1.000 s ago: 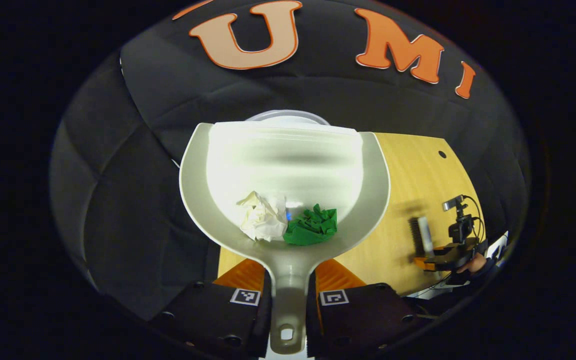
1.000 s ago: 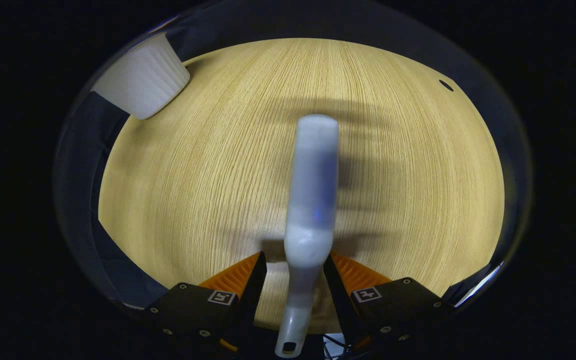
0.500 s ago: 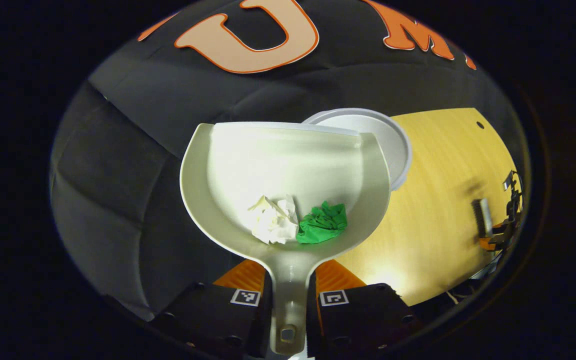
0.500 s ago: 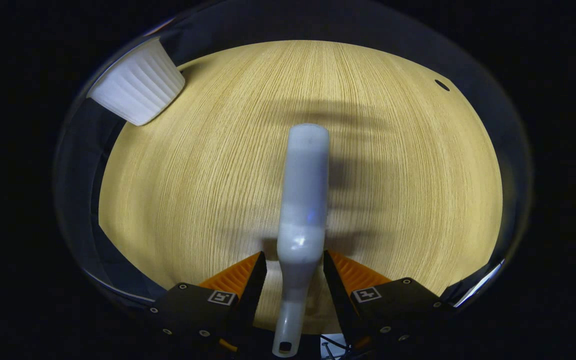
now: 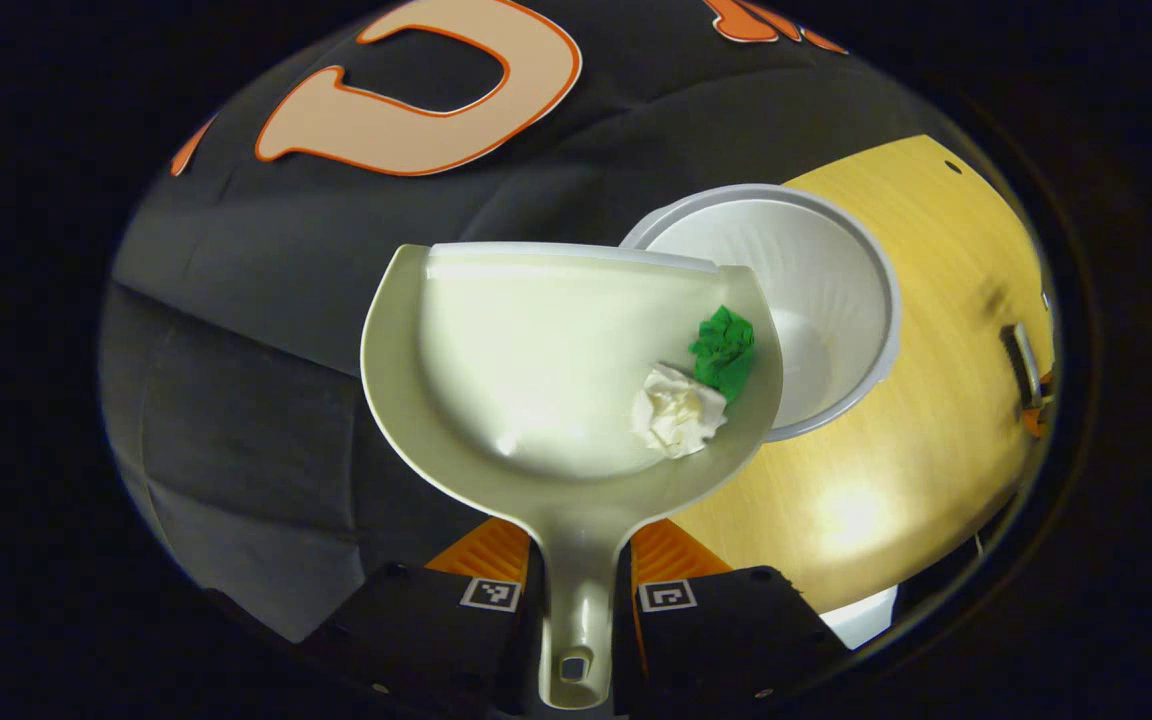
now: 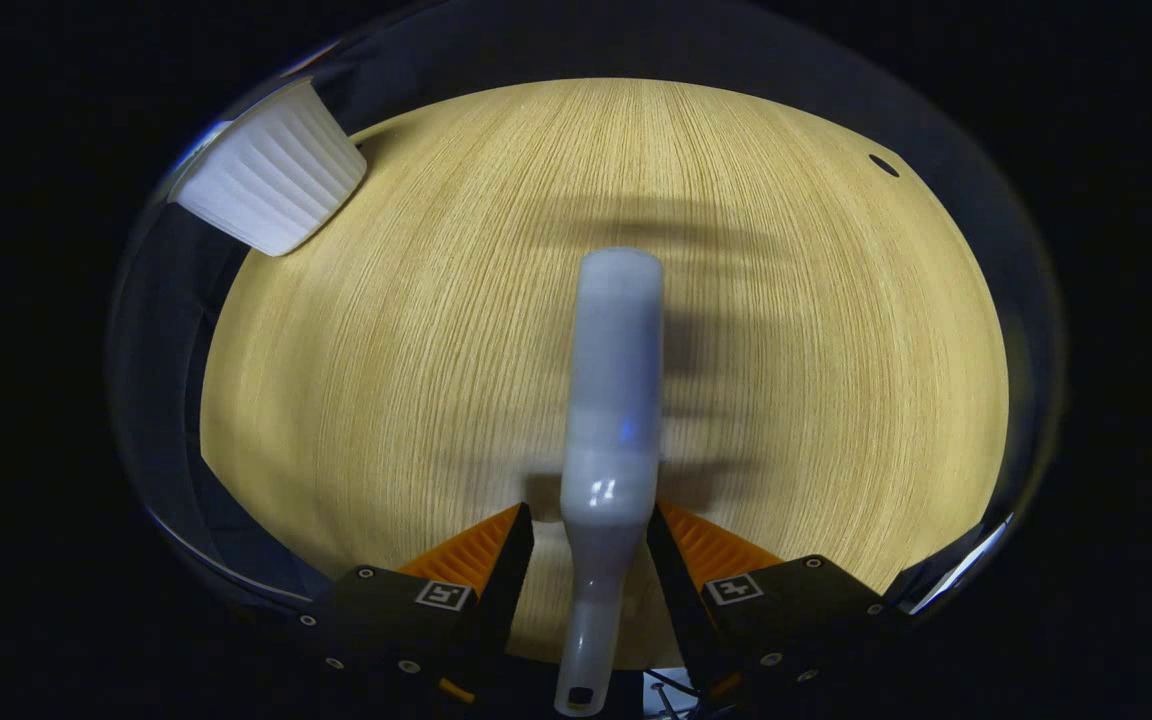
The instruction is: Pick up the small broom and dustpan from the desktop, sweep the trash into the dustpan with the broom, and then empty the trash into the garbage bin.
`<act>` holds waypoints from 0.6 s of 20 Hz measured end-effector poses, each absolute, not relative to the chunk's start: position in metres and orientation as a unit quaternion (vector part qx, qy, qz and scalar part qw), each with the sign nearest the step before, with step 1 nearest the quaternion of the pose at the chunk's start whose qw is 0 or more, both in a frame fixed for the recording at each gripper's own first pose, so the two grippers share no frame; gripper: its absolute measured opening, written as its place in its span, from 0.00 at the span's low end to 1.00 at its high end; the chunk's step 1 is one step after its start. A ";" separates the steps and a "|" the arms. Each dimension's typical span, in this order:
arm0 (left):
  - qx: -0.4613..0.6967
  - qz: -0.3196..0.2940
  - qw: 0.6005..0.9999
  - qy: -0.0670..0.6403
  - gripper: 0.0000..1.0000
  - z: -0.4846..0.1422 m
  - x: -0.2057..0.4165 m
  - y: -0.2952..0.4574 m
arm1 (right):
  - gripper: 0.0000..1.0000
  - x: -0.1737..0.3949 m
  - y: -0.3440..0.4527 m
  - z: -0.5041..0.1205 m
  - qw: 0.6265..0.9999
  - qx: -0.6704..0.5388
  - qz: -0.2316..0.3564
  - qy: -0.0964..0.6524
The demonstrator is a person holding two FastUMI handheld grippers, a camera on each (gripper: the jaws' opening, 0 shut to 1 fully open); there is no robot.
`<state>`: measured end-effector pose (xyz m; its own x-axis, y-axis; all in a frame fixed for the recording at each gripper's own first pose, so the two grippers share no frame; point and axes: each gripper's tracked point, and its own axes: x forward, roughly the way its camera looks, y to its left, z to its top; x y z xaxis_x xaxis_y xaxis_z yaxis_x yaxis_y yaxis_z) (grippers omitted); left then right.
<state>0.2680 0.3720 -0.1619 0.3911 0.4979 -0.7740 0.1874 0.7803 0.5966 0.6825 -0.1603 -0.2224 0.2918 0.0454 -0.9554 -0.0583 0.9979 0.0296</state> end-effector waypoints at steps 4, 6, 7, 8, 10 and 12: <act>0.372 0.093 0.746 0.545 0.28 -0.157 0.272 0.379 | 0.70 0.687 -0.171 -0.220 0.802 -0.002 0.026 0.596; 0.414 0.091 0.729 0.537 0.28 -0.151 0.277 0.377 | 0.70 0.689 -0.176 -0.217 0.802 0.002 0.024 0.597; 0.428 0.092 0.724 0.533 0.28 -0.146 0.278 0.377 | 0.70 0.691 -0.177 -0.216 0.802 0.003 0.025 0.597; 0.448 0.094 0.716 0.527 0.28 -0.141 0.279 0.377 | 0.70 0.691 -0.179 -0.215 0.801 0.003 0.025 0.599; 0.489 0.096 0.702 0.510 0.29 -0.140 0.280 0.380 | 0.70 0.692 -0.183 -0.212 0.800 0.002 0.027 0.599; 0.516 0.096 0.689 0.500 0.28 -0.142 0.273 0.386 | 0.70 0.693 -0.187 -0.208 0.800 -0.001 0.028 0.600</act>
<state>0.2735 0.3855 -0.1421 0.4809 0.6487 -0.5898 0.3830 0.4497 0.8069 0.6927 -0.1870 -0.2083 0.2790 0.0447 -0.9593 -0.0463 0.9984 0.0330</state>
